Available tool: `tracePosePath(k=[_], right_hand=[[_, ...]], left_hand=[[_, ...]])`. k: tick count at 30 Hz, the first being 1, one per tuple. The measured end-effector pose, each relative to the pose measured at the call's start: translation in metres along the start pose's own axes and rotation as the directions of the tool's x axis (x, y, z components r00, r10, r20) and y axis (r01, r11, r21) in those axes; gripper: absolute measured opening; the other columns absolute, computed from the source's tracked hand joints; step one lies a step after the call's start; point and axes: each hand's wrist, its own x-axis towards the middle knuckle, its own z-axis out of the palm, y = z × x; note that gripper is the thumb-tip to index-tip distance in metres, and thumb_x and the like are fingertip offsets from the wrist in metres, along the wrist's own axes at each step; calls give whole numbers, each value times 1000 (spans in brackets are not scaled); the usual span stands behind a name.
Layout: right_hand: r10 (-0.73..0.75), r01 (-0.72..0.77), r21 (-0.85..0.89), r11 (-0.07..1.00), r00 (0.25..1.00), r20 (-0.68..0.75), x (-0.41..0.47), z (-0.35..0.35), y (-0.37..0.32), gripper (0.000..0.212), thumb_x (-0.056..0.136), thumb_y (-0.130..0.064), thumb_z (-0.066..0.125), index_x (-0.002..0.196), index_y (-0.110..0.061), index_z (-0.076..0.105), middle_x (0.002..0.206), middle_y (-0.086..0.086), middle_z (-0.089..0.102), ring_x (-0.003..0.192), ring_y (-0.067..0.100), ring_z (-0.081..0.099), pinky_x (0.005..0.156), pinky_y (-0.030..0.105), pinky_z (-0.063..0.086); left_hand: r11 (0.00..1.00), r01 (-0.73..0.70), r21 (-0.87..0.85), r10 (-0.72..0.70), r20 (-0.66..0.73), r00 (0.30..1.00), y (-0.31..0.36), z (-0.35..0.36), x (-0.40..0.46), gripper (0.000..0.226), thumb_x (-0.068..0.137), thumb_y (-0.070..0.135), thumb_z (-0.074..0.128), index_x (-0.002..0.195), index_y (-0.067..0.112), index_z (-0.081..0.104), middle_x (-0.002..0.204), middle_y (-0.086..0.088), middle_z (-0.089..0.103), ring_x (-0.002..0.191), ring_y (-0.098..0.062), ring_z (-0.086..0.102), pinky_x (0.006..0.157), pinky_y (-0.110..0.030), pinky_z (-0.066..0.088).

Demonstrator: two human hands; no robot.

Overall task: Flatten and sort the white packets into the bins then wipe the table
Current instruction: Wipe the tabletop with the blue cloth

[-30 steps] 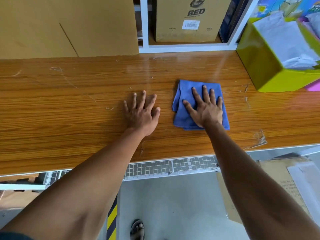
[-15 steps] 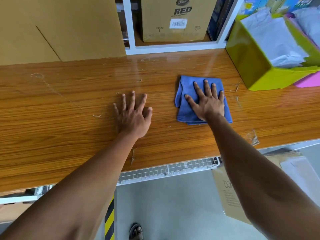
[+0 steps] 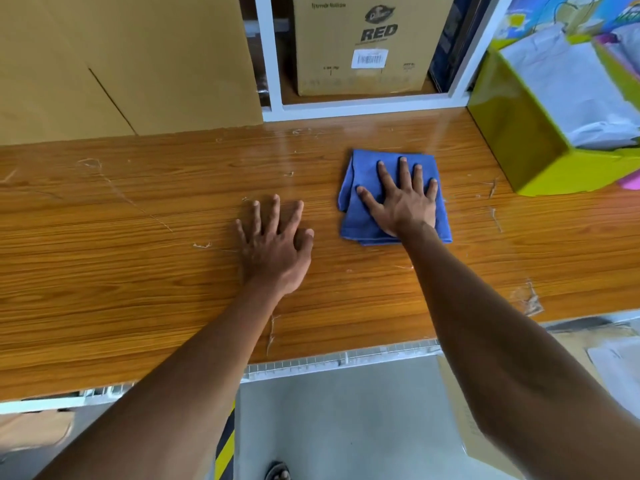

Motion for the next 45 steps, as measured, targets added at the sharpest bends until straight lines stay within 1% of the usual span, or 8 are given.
tracePosePath(k=[10, 15, 18, 21, 25, 28, 37, 45], right_hand=[[-200, 200, 7, 980, 980, 14, -73, 19, -92, 85, 92, -84, 5, 164, -41, -5, 174, 4, -13, 159, 33, -12, 125, 61, -6], [-261, 259, 26, 965, 961, 90, -133, 29, -137, 82, 104, -55, 36, 164, -31, -15, 172, 6, -22, 157, 34, -22, 126, 60, -8], [-274, 276, 233, 933, 961, -42, -140, 23, -134, 71, 108, -37, 41, 167, -17, 7, 174, 7, 12, 160, 28, 11, 128, 47, 14], [-110, 216, 508, 834, 967, -229, -130, 12, -105, 52, 101, -10, 46, 154, -5, 44, 149, 19, 56, 133, 36, 56, 107, 45, 46], [-116, 171, 401, 900, 981, -157, -106, 13, -72, 64, 95, -13, 47, 158, -6, 38, 165, 12, 38, 155, 27, 29, 128, 45, 19], [-176, 212, 308, 927, 974, -141, -100, 18, -64, 69, 98, -18, 51, 163, -12, 29, 170, 5, 26, 160, 22, 15, 130, 43, 8], [-230, 234, 157, 960, 972, -44, -100, 18, -66, 61, 110, -48, 15, 167, -25, 12, 175, 1, 3, 161, 23, -2, 130, 47, 0], [-280, 279, 49, 959, 960, 21, -77, 18, -70, 63, 107, -57, 2, 165, -35, -8, 172, -9, -17, 159, 20, -17, 128, 54, -4]], left_hand=[[951, 82, -298, -86, 0, 996, 0, -14, -1, 66, 111, 56, 11, 169, 27, 3, 176, -3, 13, 163, -20, 6, 130, -44, -6], [904, 108, -413, -170, -116, 979, -2, -26, -16, 60, 112, 45, 22, 167, 19, 25, 174, -5, 21, 161, -24, 15, 131, -43, 6], [924, -45, -379, -73, -289, 955, -1, -27, -30, 62, 109, 43, 22, 159, 11, 43, 168, -11, 36, 157, -30, 29, 129, -43, 15], [900, -226, -372, 122, -284, 951, 3, -23, -35, 51, 113, 30, 38, 159, 8, 43, 166, -14, 39, 156, -32, 32, 128, -49, 26], [960, -213, -181, 219, 15, 976, 16, -9, -38, 69, 110, 56, 25, 169, 22, 14, 177, -8, 5, 163, -30, 0, 131, -52, 4], [980, -200, -7, 200, 84, 976, 18, -5, -35, 77, 104, 69, 11, 169, 29, -2, 175, -2, -15, 162, -29, -15, 128, -60, -6], [975, -217, 44, 208, 155, 966, -40, -26, -40, 67, 107, 61, 11, 167, 37, -7, 175, 7, -17, 162, -25, -17, 128, -59, -5], [1000, 13, -27, -9, 170, 985, -3, -25, -40, 72, 108, 57, 14, 168, 27, -9, 174, 0, -22, 160, -32, -23, 125, -64, -11]])
